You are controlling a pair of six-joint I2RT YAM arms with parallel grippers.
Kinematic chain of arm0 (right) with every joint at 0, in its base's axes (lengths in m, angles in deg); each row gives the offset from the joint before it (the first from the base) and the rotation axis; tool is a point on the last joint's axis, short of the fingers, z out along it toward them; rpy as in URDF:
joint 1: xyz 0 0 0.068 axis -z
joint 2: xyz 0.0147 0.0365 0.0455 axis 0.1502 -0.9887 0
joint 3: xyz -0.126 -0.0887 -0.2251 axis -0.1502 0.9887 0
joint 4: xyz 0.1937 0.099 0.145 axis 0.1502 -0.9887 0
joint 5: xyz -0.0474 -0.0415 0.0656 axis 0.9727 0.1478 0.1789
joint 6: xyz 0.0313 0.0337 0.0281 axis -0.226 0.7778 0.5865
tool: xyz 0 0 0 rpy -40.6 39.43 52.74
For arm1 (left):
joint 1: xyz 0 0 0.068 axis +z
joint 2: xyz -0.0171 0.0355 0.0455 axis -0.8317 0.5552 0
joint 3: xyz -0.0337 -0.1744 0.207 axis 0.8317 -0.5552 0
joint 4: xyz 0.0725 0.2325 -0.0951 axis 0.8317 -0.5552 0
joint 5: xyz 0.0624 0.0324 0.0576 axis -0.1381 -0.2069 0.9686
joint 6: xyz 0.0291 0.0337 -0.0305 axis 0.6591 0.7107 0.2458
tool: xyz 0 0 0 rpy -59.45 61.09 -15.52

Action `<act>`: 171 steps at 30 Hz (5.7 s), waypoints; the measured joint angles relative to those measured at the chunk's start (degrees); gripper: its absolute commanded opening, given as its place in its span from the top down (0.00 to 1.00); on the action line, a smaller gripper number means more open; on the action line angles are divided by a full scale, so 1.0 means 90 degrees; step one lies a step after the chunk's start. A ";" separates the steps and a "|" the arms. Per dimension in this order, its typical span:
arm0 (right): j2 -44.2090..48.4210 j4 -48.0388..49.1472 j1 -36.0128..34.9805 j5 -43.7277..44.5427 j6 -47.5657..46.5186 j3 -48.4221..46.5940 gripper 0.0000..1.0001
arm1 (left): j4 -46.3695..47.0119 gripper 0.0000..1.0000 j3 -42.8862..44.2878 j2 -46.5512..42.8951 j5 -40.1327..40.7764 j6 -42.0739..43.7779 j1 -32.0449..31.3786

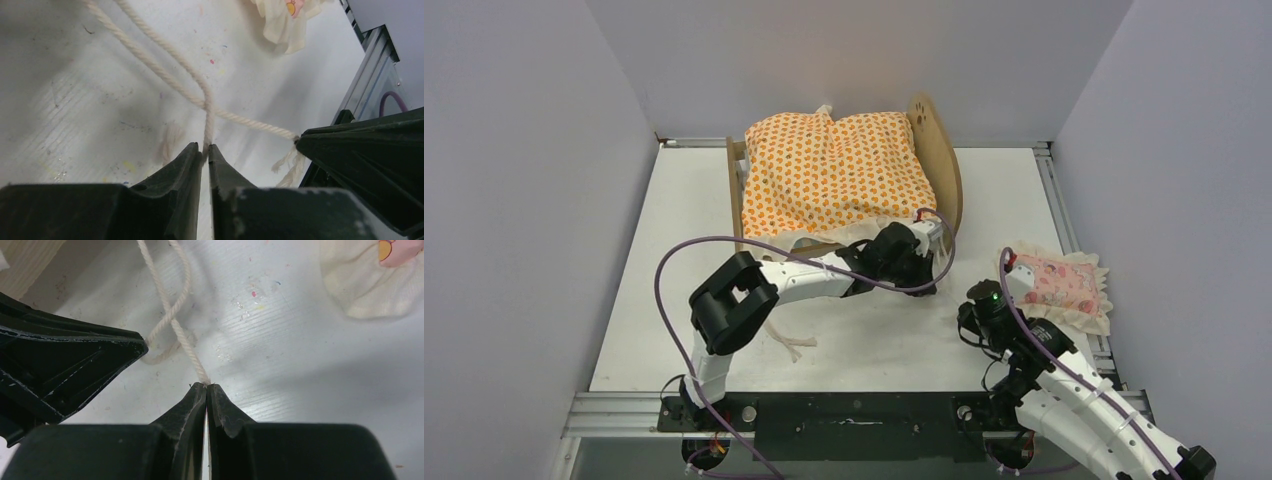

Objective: Set up the pet bed

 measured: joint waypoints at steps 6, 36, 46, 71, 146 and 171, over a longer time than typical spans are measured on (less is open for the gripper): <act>-0.0299 0.0138 0.0000 -0.0022 -0.0306 -0.0228 0.94 | 0.0066 0.53 -0.0369 -0.0189 0.0189 -0.0172 0.0012; -0.0716 0.0449 0.0126 -0.0634 -0.0838 -0.0398 0.95 | 0.0311 0.60 0.0692 0.1035 0.2956 -0.2764 -0.0185; -0.0748 0.0413 0.0168 -0.0634 -0.0959 -0.0398 0.95 | 0.0389 1.00 0.0845 0.1270 0.2895 -0.2844 -0.0185; -0.3172 0.1231 0.1484 -0.1044 -0.0879 -0.1481 0.92 | 0.2793 1.00 -0.1061 0.0486 0.2603 -0.2790 -0.0131; -0.4218 0.3473 0.4167 -0.5081 0.1433 -0.0318 0.95 | 0.4034 1.00 -0.1761 0.0063 0.1333 -0.1443 -0.0068; -0.3898 0.3575 0.4410 -0.5173 0.2259 0.0187 0.95 | 0.4233 1.00 -0.1902 0.0153 0.1047 -0.1586 -0.0061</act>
